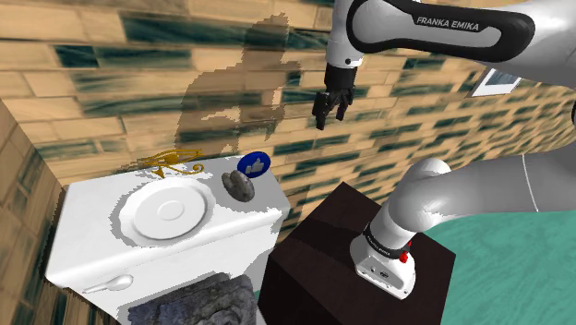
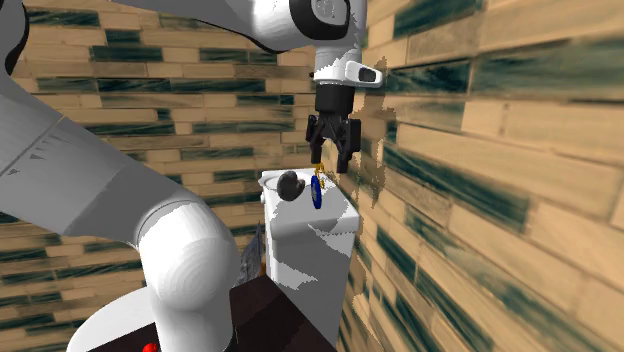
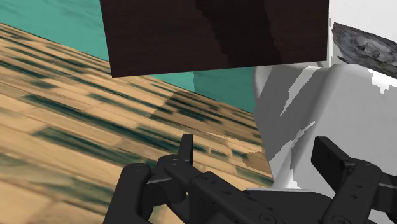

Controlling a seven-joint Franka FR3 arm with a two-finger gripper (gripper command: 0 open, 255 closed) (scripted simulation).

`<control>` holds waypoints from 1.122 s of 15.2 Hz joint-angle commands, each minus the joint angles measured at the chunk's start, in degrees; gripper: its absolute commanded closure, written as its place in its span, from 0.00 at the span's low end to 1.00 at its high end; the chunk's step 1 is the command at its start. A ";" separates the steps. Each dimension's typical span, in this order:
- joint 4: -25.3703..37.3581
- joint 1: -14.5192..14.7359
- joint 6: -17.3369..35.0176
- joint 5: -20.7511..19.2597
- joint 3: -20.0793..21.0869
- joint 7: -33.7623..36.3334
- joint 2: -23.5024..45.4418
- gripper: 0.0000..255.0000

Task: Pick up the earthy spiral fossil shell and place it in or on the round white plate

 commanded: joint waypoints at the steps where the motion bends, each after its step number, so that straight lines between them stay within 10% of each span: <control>1: 0.00 0.00 0.00 0.00 0.00 0.00 0.00 0.00; 17: 6.66 5.28 17.00 6.15 19.28 20.42 20.49 0.00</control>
